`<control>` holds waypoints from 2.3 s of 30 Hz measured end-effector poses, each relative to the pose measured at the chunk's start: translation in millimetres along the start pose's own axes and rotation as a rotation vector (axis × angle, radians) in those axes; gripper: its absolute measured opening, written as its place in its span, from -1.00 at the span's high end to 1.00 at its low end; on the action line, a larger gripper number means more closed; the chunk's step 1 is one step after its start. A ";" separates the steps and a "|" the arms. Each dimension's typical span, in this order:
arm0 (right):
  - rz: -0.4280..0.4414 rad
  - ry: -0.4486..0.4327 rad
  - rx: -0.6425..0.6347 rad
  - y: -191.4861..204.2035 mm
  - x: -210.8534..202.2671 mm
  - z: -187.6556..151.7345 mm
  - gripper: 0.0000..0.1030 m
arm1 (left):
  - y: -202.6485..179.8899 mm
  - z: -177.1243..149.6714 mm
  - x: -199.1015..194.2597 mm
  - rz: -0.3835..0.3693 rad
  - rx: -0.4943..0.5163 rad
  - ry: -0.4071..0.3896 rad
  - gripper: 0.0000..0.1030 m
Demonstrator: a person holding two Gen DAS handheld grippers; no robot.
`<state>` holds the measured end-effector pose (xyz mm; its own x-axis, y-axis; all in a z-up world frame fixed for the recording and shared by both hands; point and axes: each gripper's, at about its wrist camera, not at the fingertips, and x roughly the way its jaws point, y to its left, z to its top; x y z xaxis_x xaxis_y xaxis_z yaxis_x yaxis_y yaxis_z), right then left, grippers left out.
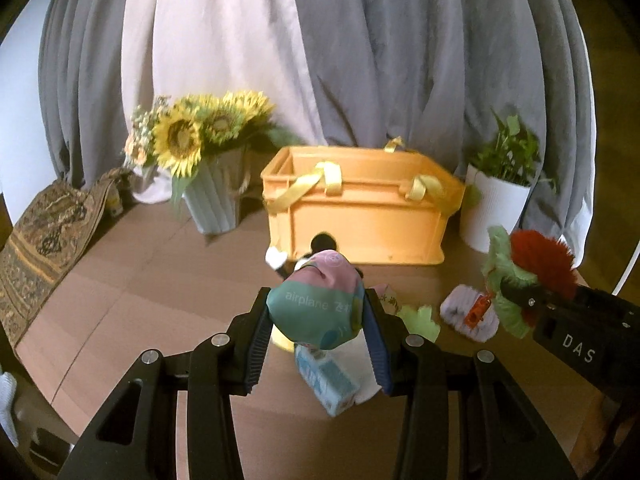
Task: Organize soft objects
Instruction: 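Carry the pink-green plush and red pom-pom over the orange crate with both tools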
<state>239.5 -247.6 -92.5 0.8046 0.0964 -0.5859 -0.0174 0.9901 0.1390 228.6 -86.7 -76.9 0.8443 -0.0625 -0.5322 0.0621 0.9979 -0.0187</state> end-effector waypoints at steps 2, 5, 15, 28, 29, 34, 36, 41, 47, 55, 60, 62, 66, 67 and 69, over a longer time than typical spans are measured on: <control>0.001 -0.017 0.001 1.0 -1.5 6.4 0.18 | -0.1 6.5 0.1 -0.002 0.002 -0.014 0.16; 0.003 -0.044 0.003 1.8 -3.6 16.2 0.18 | 0.5 17.6 1.7 -0.013 0.002 -0.032 0.16; 0.005 -0.132 0.004 8.7 -3.7 52.0 0.18 | 4.3 52.7 10.2 -0.025 0.005 -0.110 0.16; 0.022 -0.206 -0.021 16.3 10.5 93.0 0.17 | 9.4 93.9 32.6 -0.056 0.004 -0.185 0.17; 0.025 -0.209 -0.022 16.3 11.8 95.1 0.17 | 8.9 97.5 35.0 -0.057 0.005 -0.190 0.16; 0.033 -0.231 -0.025 15.5 19.1 111.5 0.17 | 6.4 115.0 45.5 -0.060 0.019 -0.216 0.16; 0.037 -0.239 -0.024 16.1 22.4 117.5 0.17 | 5.4 121.3 48.0 -0.059 0.026 -0.231 0.16; 0.045 -0.252 -0.033 18.0 33.6 134.5 0.17 | 3.7 139.4 58.1 -0.057 0.041 -0.253 0.16; 0.052 -0.248 -0.039 18.4 49.6 151.8 0.17 | 4.1 157.7 74.0 -0.048 0.044 -0.269 0.16; 0.060 -0.193 -0.044 20.2 85.9 171.9 0.17 | 8.9 173.0 115.5 -0.046 0.049 -0.231 0.16; 0.056 -0.143 -0.048 18.6 113.6 180.5 0.17 | 9.3 177.5 143.0 -0.047 0.059 -0.197 0.16; 0.053 -0.126 -0.051 17.3 123.9 182.7 0.17 | 8.6 177.8 154.0 -0.047 0.067 -0.181 0.16; 0.043 -0.084 -0.056 14.2 144.1 183.8 0.17 | 7.6 176.1 177.6 -0.060 0.071 -0.131 0.16; 0.047 -0.074 -0.057 14.5 148.5 185.6 0.17 | 7.5 175.6 184.0 -0.062 0.072 -0.118 0.16; 0.056 -0.047 -0.058 13.2 158.4 186.3 0.17 | 7.6 174.7 194.6 -0.070 0.068 -0.100 0.16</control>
<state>477.2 -238.2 -34.8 0.8284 0.1481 -0.5402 -0.0965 0.9877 0.1228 486.4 -94.3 -32.8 0.8855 -0.1368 -0.4441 0.1558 0.9878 0.0063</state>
